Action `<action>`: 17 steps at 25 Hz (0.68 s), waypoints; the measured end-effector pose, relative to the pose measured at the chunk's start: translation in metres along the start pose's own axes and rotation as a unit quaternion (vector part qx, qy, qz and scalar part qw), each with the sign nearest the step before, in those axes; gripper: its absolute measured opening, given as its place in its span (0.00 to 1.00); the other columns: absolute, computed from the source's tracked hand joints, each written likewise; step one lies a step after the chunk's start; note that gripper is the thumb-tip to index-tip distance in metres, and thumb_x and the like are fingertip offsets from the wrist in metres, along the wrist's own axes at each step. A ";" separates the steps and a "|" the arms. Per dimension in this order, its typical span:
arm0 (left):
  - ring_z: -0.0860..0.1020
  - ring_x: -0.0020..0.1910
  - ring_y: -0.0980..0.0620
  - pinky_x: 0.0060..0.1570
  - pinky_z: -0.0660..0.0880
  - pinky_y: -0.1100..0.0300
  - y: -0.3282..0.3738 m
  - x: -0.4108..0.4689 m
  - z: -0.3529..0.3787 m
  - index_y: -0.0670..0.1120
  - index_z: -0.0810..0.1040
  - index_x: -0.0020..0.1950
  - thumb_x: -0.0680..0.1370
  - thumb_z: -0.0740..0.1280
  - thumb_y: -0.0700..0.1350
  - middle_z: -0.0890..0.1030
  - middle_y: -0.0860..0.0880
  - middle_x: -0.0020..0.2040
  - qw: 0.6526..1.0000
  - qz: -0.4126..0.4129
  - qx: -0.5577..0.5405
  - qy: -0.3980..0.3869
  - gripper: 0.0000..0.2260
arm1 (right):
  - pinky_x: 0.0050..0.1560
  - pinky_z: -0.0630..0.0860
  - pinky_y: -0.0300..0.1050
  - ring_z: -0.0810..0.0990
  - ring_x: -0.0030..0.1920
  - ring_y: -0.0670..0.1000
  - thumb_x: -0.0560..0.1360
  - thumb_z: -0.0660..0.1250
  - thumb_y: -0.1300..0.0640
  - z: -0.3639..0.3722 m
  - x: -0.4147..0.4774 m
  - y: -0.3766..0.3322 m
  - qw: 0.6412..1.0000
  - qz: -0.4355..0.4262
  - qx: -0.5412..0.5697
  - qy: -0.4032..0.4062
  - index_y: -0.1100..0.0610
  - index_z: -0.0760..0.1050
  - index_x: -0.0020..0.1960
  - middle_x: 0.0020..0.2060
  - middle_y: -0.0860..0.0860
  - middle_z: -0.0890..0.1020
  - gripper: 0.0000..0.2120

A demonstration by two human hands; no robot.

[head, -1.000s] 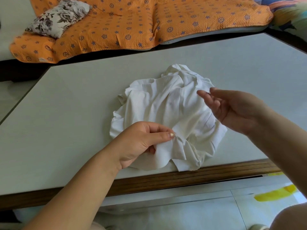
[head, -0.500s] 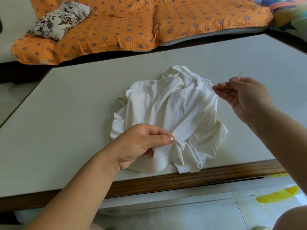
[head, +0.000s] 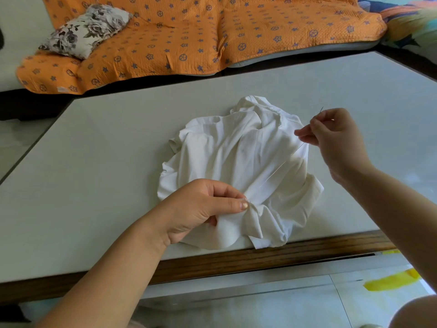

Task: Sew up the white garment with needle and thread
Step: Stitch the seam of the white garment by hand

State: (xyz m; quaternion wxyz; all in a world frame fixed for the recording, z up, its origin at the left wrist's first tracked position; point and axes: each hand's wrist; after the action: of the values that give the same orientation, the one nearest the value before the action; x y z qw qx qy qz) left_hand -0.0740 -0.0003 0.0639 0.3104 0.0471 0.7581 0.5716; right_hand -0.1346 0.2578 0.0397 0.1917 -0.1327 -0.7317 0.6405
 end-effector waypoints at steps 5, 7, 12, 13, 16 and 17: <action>0.74 0.31 0.66 0.30 0.67 0.72 0.001 0.000 0.001 0.51 0.84 0.41 0.73 0.73 0.43 0.81 0.59 0.33 1.000 -0.003 0.014 0.017 0.02 | 0.54 0.80 0.46 0.86 0.47 0.53 0.80 0.58 0.63 0.000 -0.005 0.002 0.998 0.002 -0.055 -0.009 0.50 0.69 0.46 0.40 0.53 0.85 0.09; 0.75 0.32 0.66 0.30 0.68 0.72 0.000 0.001 0.002 0.50 0.84 0.41 0.73 0.73 0.43 0.81 0.58 0.33 1.000 -0.002 0.004 0.017 0.03 | 0.47 0.81 0.47 0.86 0.41 0.53 0.80 0.59 0.63 0.004 -0.013 -0.005 0.997 0.021 -0.043 -0.055 0.53 0.70 0.46 0.38 0.54 0.85 0.07; 0.80 0.43 0.58 0.48 0.74 0.59 -0.001 0.006 0.004 0.51 0.87 0.41 0.70 0.75 0.46 0.85 0.54 0.41 0.997 0.018 -0.027 0.070 0.02 | 0.26 0.71 0.40 0.78 0.25 0.49 0.79 0.63 0.61 0.016 -0.062 -0.041 0.965 0.041 -0.137 -0.219 0.56 0.73 0.47 0.37 0.50 0.87 0.03; 0.81 0.44 0.58 0.50 0.74 0.58 -0.002 0.007 0.004 0.52 0.87 0.41 0.70 0.75 0.47 0.85 0.53 0.41 0.995 0.026 -0.030 0.091 0.02 | 0.25 0.71 0.39 0.78 0.24 0.48 0.79 0.63 0.61 0.016 -0.074 -0.047 0.955 0.041 -0.161 -0.244 0.56 0.74 0.48 0.37 0.48 0.86 0.02; 0.81 0.41 0.60 0.44 0.74 0.61 -0.002 0.009 0.009 0.53 0.86 0.40 0.72 0.74 0.46 0.85 0.53 0.41 0.990 0.053 -0.025 0.127 0.02 | 0.23 0.71 0.38 0.79 0.22 0.47 0.79 0.66 0.57 0.017 -0.111 -0.056 0.939 0.051 -0.171 -0.294 0.54 0.74 0.47 0.36 0.48 0.84 0.03; 0.80 0.40 0.60 0.42 0.74 0.62 -0.002 0.010 0.011 0.53 0.86 0.41 0.73 0.73 0.46 0.85 0.53 0.40 0.989 0.060 -0.025 0.130 0.03 | 0.24 0.73 0.39 0.80 0.23 0.48 0.79 0.66 0.55 0.018 -0.118 -0.055 0.939 0.054 -0.162 -0.298 0.53 0.73 0.46 0.36 0.48 0.84 0.04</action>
State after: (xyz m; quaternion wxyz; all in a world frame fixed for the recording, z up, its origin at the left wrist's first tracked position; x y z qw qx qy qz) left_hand -0.0760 0.0121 0.0559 0.1760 0.0101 0.7735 0.6088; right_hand -0.0348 0.1818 0.0787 -0.0937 -0.0043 -0.8408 0.5331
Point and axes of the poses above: each hand's wrist, its own x-axis towards the middle knuckle, its own z-axis out of the palm, y = z × x
